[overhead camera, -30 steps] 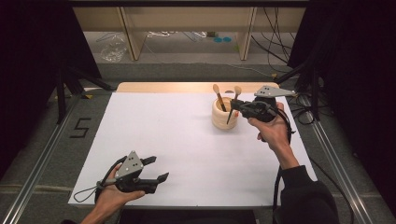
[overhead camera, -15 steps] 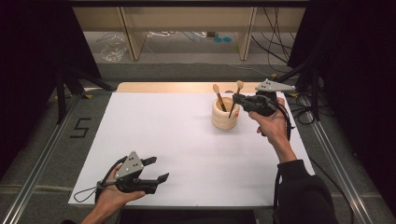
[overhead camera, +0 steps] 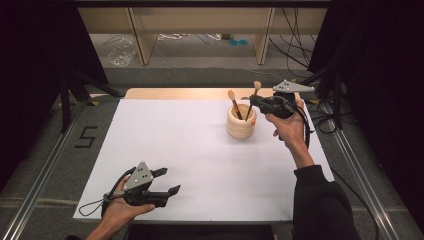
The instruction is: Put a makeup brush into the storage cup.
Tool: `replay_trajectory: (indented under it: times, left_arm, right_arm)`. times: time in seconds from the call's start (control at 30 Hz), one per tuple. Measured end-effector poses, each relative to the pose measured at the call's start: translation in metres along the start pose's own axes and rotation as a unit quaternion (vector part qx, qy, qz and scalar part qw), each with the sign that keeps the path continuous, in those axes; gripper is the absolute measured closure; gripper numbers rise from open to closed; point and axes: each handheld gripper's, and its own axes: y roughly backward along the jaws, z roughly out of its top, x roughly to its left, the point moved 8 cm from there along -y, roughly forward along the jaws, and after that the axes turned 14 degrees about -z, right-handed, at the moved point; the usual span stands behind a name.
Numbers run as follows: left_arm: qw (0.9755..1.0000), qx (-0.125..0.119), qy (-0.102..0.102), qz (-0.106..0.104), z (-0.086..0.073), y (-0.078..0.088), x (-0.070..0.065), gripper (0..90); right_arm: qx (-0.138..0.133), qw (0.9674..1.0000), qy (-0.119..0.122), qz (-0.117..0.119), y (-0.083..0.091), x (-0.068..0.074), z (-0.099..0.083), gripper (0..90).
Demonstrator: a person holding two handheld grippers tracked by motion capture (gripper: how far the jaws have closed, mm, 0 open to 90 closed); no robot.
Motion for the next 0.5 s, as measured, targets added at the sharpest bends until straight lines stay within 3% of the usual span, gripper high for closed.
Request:
replay_trajectory:
  times: [0.03, 0.07, 0.17, 0.27, 0.3, 0.5]
  left_arm:
    - [1.0, 0.0, 0.0, 0.0, 0.0, 0.0, 0.0, 29.0]
    - [0.9999, -0.003, 0.014, 0.0, -0.001, -0.001, -0.002, 29.0]
    - [1.0, 0.001, 0.0, -0.002, 0.0, 0.0, 0.0, 29.0]
    - [1.0, 0.0, 0.0, -0.002, 0.0, 0.0, 0.0, 29.0]
    - [0.9999, -0.004, 0.013, 0.0, 0.0, -0.001, -0.002, 29.0]
    - [0.9999, -0.004, 0.013, 0.0, 0.0, -0.001, -0.002, 29.0]
  right_arm:
    - [-0.003, 1.0, -0.005, -0.002, -0.002, -0.002, 0.0, 84.6]
    - [0.002, 1.0, -0.005, -0.002, -0.002, -0.003, 0.0, 84.6]
    - [-0.001, 1.0, -0.006, -0.007, -0.006, -0.007, 0.0, 84.6]
    - [0.003, 0.9999, -0.011, -0.007, -0.01, -0.007, -0.001, 84.5]
    - [0.002, 0.9999, -0.012, -0.01, -0.011, -0.007, -0.001, 84.5]
    - [0.004, 0.9999, -0.007, -0.012, -0.017, -0.008, 0.001, 84.5]
